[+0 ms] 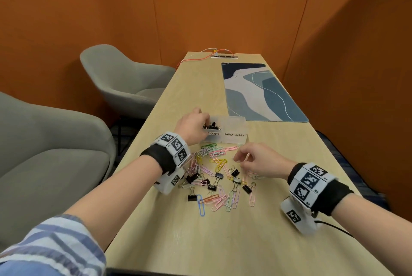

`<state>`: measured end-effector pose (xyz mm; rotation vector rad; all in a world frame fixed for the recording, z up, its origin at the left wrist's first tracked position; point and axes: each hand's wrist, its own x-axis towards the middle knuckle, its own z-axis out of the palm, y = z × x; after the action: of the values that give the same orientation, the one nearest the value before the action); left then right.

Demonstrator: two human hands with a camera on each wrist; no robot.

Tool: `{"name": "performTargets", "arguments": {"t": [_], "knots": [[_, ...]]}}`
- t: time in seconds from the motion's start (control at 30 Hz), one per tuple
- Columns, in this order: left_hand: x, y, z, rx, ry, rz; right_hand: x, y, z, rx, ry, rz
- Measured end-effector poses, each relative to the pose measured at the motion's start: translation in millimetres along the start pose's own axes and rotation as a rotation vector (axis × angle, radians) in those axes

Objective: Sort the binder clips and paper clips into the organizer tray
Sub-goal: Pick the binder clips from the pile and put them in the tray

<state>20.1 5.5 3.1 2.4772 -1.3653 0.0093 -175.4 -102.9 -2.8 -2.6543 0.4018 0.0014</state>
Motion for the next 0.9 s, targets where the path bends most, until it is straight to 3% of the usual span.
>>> {"name": "performTargets", "arguments": {"t": [0.1,0.23,0.3,0.53,0.7,0.8,0.9], "knots": [[-24,19,0,-0.037,-0.04,0.134,0,-9,11,-0.108,-0.05,-0.072],[-51,42,12,-0.03,-0.403,0.197,5,-16,19,-0.162,-0.034,-0.095],[-56,48,20,0.016,-0.475,0.206,8,-15,17,-0.145,-0.02,-0.07],[-56,53,20,0.057,-0.493,0.185,5,-9,-1,0.112,0.018,0.066],[-58,55,15,0.087,-0.511,0.195,0,-13,-12,0.178,-0.146,0.167],[-60,53,7,0.075,-0.502,0.166,0,-20,-11,0.153,-0.261,0.228],[-60,45,-1,0.013,-0.495,0.117,1,-25,-7,-0.015,-0.263,0.171]]}}
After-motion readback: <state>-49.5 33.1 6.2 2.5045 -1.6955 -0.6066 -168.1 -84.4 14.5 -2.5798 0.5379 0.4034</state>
